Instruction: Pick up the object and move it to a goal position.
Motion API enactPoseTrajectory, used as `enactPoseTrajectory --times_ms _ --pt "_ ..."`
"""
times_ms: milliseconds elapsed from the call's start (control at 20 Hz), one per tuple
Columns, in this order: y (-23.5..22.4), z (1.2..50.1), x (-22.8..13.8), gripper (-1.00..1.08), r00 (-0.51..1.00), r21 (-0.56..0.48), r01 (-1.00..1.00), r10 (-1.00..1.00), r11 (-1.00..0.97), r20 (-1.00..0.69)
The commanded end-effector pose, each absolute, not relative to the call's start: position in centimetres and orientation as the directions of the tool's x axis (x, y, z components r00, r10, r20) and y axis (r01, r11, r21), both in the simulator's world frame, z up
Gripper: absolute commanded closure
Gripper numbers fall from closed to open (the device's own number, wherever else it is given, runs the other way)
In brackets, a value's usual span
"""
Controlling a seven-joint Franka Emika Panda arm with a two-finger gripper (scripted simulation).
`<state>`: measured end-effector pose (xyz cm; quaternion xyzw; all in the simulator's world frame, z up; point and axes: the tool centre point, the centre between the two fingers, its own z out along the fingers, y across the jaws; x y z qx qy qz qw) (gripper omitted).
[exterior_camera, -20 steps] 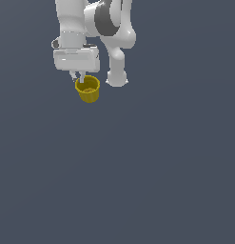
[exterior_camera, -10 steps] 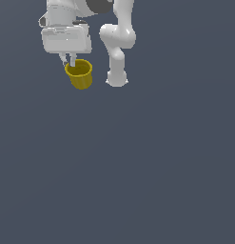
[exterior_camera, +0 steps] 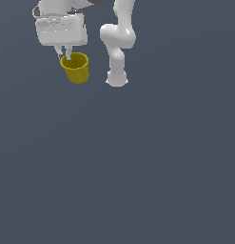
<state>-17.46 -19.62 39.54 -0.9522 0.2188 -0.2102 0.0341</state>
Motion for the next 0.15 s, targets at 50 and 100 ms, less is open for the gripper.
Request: enactPoseTrajectory --times_ms 50,100 --pt "-19.64 39.63 -17.35 1.08 0.815 -0.157 -0.402 -0.431 -0.902 0.388" --pt "-19.63 39.61 -17.34 1.08 0.815 -0.157 -0.402 -0.431 -0.902 0.388"
